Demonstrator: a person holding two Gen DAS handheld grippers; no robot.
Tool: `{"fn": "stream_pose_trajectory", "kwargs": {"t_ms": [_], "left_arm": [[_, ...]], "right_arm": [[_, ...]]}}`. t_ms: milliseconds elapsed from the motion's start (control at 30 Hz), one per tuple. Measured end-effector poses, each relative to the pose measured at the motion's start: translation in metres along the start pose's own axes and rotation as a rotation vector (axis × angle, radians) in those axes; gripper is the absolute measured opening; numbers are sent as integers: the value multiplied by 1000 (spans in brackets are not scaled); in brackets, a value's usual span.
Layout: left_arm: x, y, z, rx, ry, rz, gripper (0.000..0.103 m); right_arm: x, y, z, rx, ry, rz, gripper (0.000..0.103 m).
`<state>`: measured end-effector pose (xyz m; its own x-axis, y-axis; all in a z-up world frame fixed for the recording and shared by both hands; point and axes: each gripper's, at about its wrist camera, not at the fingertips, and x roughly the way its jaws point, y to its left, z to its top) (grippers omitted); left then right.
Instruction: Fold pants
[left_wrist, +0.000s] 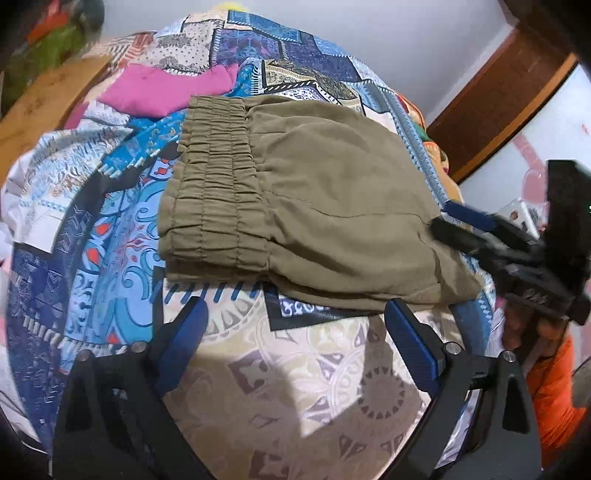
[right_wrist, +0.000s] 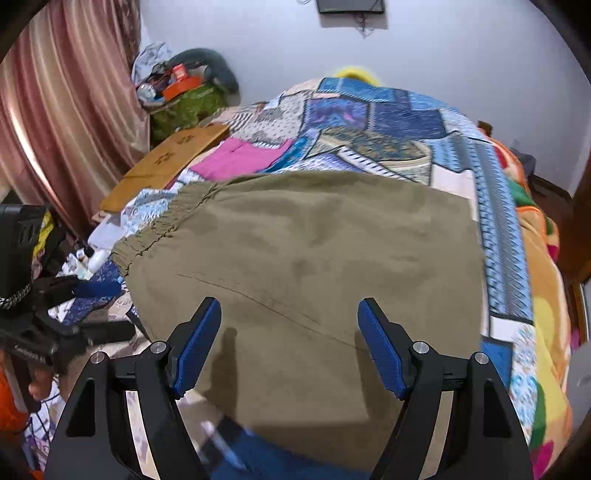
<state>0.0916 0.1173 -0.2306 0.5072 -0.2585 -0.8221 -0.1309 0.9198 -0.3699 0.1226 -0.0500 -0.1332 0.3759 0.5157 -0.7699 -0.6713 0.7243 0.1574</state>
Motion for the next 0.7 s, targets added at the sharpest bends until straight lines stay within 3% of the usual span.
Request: {"fn": "stream_pose_trajectory", "kwargs": {"t_ms": [167,433,500,633,700], "left_arm": [[5,8,11,-72,5,-91,100],[22,25,46,-216,32,-160,100],[23,26,51,-226,20,-133,94],[24,24,55,-207,-20,2,63],[22,24,54,-187,-37,42,56]], "right_arm": [[32,1,-6,-5,93,11,74],[27,1,-15,-38,81,43,74],[27,1,-16,-35,78,47,74],[26,2,-15,-31,73,45,74],[25,1,-15,-23,71,45,74]]}}
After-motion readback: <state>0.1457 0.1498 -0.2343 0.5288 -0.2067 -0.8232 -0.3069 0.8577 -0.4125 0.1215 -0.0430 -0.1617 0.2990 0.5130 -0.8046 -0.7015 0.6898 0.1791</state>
